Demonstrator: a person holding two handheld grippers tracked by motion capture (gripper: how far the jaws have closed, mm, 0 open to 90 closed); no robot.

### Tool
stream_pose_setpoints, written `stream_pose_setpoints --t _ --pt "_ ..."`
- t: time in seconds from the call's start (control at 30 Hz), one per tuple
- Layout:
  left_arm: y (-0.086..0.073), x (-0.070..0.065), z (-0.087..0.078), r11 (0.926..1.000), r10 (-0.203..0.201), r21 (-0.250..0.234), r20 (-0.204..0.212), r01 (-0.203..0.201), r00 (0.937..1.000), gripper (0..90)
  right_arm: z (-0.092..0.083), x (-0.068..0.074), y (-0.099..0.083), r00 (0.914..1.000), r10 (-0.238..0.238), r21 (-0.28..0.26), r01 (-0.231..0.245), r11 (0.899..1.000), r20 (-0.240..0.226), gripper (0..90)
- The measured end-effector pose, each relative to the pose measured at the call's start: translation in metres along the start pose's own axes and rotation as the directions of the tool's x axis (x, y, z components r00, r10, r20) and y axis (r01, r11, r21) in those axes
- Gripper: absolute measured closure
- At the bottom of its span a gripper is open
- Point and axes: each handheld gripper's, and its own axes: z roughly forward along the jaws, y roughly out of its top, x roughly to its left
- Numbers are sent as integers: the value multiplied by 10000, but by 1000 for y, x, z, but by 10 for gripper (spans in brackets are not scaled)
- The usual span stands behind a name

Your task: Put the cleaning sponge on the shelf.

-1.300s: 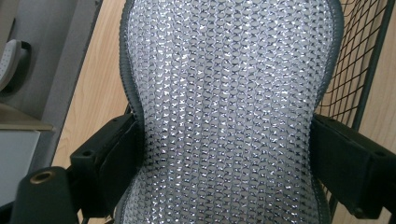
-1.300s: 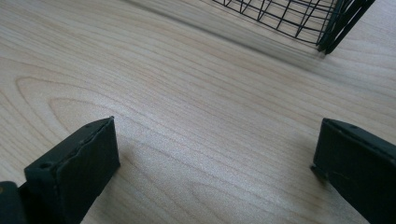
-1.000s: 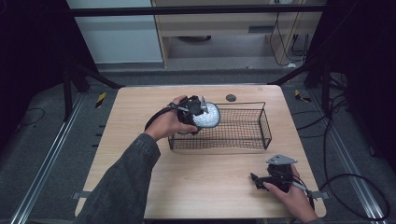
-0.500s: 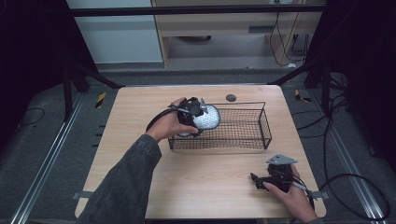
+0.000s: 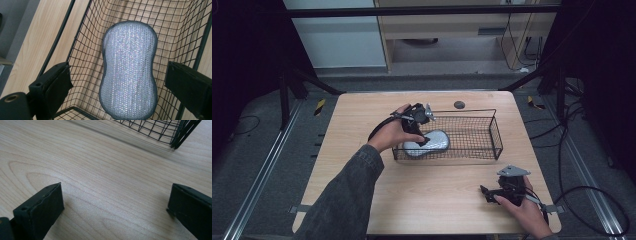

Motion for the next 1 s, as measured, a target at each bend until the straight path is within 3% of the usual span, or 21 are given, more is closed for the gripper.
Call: stream_pose_setpoints --t 0.47,1.0 --pt "0 -4 -7 9993 -180 -338 96 183 9998 41 0 0 0 10000 20 4 -20 10000 -8 3" --pt "3 -22 -16 9939 -215 -1083 61 221 9997 36 0 0 0 10000 9 2 -9 10000 3 3"
